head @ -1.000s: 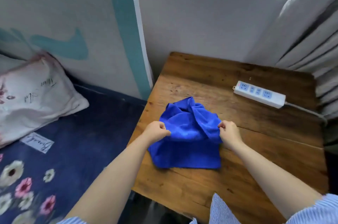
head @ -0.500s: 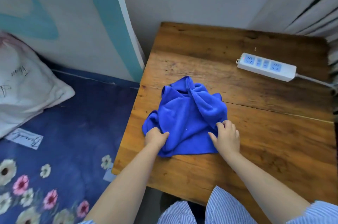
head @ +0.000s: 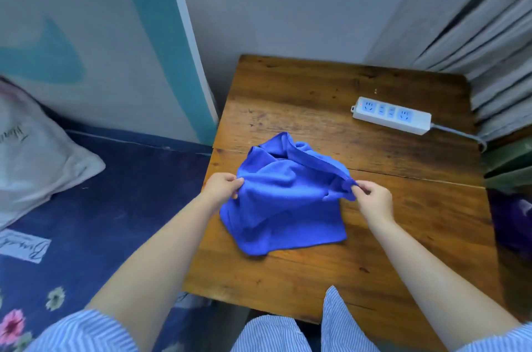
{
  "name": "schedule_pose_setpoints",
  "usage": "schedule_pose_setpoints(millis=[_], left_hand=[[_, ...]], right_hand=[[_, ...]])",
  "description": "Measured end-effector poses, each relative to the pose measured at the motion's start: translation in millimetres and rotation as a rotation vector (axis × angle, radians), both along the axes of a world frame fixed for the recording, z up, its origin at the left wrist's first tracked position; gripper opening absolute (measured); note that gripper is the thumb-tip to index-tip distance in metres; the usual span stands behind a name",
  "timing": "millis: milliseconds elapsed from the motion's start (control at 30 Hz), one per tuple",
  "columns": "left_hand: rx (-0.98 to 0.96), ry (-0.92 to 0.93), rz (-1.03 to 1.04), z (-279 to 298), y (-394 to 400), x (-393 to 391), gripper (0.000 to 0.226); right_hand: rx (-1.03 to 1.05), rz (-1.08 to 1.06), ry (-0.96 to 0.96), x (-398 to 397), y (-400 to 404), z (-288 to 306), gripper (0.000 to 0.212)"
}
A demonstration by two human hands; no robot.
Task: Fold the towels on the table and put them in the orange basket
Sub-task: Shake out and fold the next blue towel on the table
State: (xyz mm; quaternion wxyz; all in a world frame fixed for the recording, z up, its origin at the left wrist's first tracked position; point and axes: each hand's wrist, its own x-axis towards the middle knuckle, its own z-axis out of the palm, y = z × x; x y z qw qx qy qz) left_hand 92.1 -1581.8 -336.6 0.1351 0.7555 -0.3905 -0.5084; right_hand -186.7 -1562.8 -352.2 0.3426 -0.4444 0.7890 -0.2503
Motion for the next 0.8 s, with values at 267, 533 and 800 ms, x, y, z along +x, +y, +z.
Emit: schedule_pose_setpoints(millis=[267, 533, 800], left_hand=[[-0.294, 0.027, 0.008, 111, -68, 16, 0.036], [-0.582, 0.265, 0.222, 210, -115, -12, 0.036], [-0.898, 0.263, 0.381, 272, -140, -8, 0.032]], right_hand=[[-0.197, -0.217, -0.512, -22, -61, 99, 0.017], [-0.154, -0.355, -0.623, -13, -139, 199, 0.023], [-0.474, -0.301, -0.49, 1, -177, 287, 0.017]])
